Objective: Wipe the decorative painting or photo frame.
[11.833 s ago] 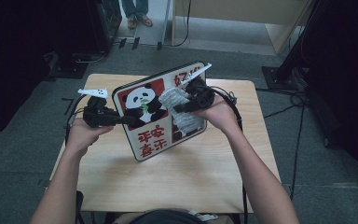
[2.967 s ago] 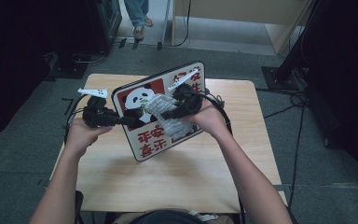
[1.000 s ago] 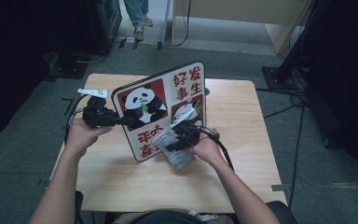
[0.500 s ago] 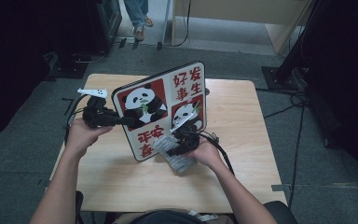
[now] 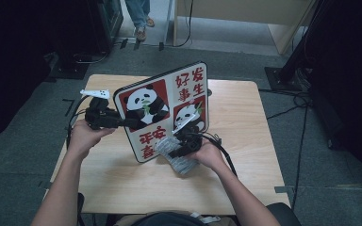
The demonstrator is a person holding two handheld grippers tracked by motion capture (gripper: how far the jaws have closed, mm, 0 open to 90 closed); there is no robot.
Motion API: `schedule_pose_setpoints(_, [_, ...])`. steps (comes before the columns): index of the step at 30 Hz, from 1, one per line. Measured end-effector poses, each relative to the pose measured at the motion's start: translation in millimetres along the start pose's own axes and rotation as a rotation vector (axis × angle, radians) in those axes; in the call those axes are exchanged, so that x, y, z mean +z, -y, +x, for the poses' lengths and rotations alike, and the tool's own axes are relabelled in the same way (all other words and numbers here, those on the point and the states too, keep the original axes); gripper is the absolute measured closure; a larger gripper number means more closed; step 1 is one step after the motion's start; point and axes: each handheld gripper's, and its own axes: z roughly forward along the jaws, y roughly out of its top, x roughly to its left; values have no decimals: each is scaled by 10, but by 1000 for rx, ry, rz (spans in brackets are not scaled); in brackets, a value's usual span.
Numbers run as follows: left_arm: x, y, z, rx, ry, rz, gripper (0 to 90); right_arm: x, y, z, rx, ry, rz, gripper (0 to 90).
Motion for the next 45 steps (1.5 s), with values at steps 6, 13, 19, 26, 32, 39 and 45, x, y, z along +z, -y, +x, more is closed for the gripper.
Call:
schedule_pose_setpoints(6, [-16, 6, -2, -2, 1, -5, 582, 5, -1, 4, 2, 2, 7, 652])
schedule_pose_setpoints(13, [-159, 38, 5, -5, 7, -31, 636, -2, 4, -3, 8, -8, 14, 654])
schedule_pose_setpoints(19, [-204, 60, 13, 3, 13, -30, 736, -3, 7, -8, 8, -10, 16, 655])
schedule_pose_setpoints(26, [-203, 53, 0, 13, 4, -21, 760, -35, -4, -11, 18, -18, 20, 670])
schedule_pose_setpoints(32, [-204, 53, -1, 16, 3, -22, 761, -143, -37, 43, 15, -8, 13, 682])
schedule_pose_setpoints(39, [-205, 54, -7, 16, -1, -21, 762, -367, -175, 133, -9, -5, -17, 684])
schedule_pose_setpoints(45, [-205, 56, -1, 17, 2, -24, 762, -645, -386, 255, -53, 7, -58, 684])
